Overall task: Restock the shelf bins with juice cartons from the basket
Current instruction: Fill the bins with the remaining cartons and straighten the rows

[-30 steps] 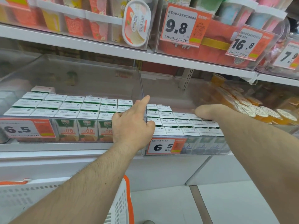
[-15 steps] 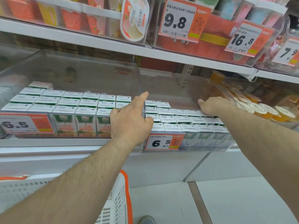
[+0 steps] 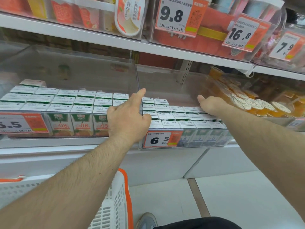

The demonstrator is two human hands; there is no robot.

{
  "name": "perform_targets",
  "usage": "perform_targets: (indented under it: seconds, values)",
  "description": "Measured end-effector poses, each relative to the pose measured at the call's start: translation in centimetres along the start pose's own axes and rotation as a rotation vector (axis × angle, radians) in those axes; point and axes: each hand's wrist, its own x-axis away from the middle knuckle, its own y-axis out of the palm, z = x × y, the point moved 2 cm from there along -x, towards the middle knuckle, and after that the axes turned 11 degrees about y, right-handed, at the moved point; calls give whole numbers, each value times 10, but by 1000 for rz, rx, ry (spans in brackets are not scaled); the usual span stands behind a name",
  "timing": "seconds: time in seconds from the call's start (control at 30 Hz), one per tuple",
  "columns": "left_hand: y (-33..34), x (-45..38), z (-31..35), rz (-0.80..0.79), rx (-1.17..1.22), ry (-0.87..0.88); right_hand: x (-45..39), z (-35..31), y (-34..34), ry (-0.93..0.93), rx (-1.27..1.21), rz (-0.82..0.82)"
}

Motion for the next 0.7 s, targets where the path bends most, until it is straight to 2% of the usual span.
perform_targets:
  seconds: [0.1,0.17,0.47,0.7]
  values:
    - [1,0,-1,-1,6,6,13,15,-1,15,109,263]
    - [1,0,-1,3,4,16,18,26,2,16,153,316]
    - [-1,0,-1,-10,20,27,35,36,4,80,5,278]
    - [-4,1,0,-30,24,38,52,43,8,182,196,234]
